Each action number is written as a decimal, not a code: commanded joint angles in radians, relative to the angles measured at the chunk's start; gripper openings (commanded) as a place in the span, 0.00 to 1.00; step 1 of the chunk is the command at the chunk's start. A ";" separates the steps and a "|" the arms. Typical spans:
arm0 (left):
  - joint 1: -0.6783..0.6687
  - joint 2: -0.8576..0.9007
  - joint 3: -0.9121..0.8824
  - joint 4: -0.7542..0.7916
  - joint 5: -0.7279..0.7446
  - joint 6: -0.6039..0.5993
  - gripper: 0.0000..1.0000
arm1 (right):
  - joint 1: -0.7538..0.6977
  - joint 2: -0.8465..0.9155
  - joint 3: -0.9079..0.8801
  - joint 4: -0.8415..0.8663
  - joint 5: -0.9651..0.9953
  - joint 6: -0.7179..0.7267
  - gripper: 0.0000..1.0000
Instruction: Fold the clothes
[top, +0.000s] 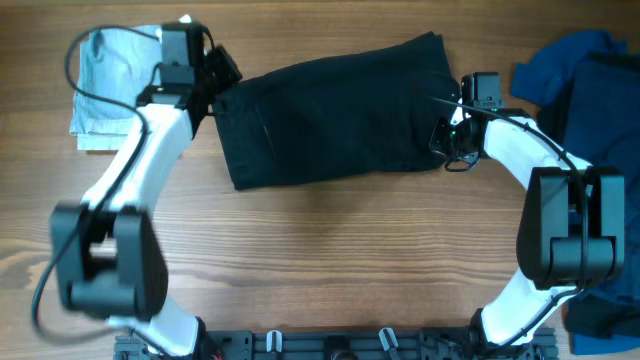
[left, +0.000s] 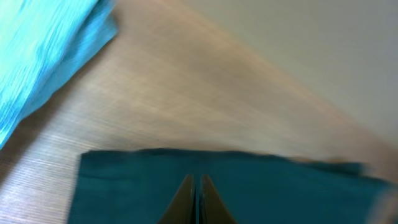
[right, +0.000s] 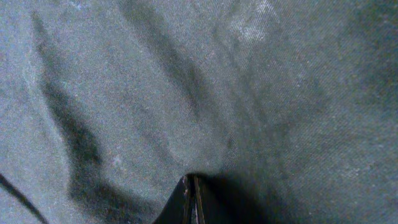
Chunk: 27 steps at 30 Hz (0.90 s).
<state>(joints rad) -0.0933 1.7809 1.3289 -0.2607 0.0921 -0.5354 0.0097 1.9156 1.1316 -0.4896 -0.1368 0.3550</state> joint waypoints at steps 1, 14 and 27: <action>-0.062 -0.096 0.032 -0.090 0.194 0.007 0.04 | -0.001 0.026 -0.019 -0.019 0.034 0.011 0.04; -0.412 0.083 0.031 -0.161 0.409 0.005 0.04 | -0.003 0.027 -0.019 -0.037 0.091 0.014 0.04; -0.461 0.288 0.031 0.054 0.553 -0.132 0.04 | -0.004 0.027 -0.020 -0.031 0.092 0.020 0.04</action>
<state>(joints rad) -0.5362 1.9839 1.3640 -0.2726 0.5194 -0.5980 0.0101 1.9152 1.1328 -0.5037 -0.1188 0.3626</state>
